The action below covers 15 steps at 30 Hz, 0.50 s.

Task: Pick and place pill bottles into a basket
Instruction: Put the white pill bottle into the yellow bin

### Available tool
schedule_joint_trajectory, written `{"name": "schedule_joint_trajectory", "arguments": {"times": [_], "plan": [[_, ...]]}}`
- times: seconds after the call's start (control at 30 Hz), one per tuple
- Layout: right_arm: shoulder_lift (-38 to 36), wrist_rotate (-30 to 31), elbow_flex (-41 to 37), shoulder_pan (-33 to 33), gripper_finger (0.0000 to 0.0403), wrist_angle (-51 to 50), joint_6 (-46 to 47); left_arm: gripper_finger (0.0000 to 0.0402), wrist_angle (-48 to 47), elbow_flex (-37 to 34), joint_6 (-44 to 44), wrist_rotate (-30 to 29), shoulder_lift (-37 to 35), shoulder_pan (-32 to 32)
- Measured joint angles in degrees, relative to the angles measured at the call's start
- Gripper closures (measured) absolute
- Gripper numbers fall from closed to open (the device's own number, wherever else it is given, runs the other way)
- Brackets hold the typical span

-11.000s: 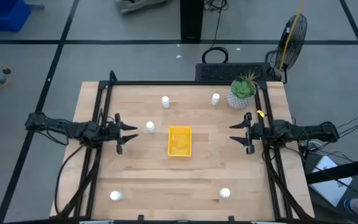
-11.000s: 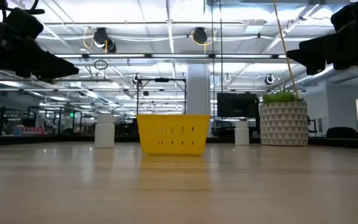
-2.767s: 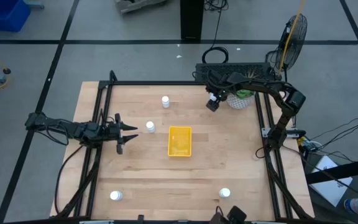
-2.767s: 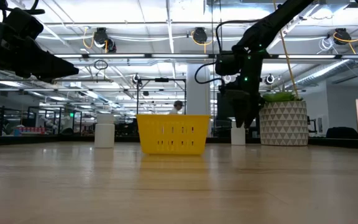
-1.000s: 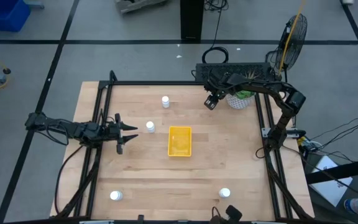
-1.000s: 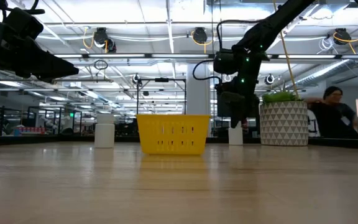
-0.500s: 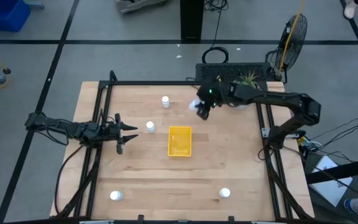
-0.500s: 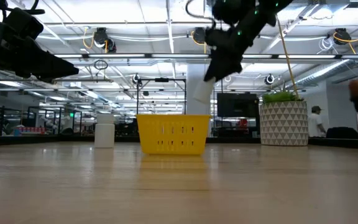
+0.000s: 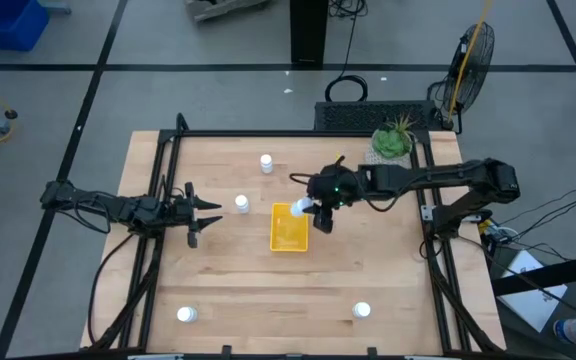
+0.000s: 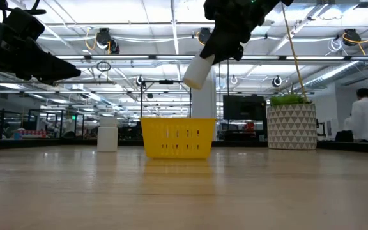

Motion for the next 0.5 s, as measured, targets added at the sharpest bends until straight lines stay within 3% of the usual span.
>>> {"name": "schedule_joint_trajectory", "arguments": {"times": [0.5], "plan": [[6.86,4.36,13.21,1.57,0.0256,-15.47,-1.89,0.0249,0.00,-0.02,0.03,-0.13,-0.01,0.00]]}}
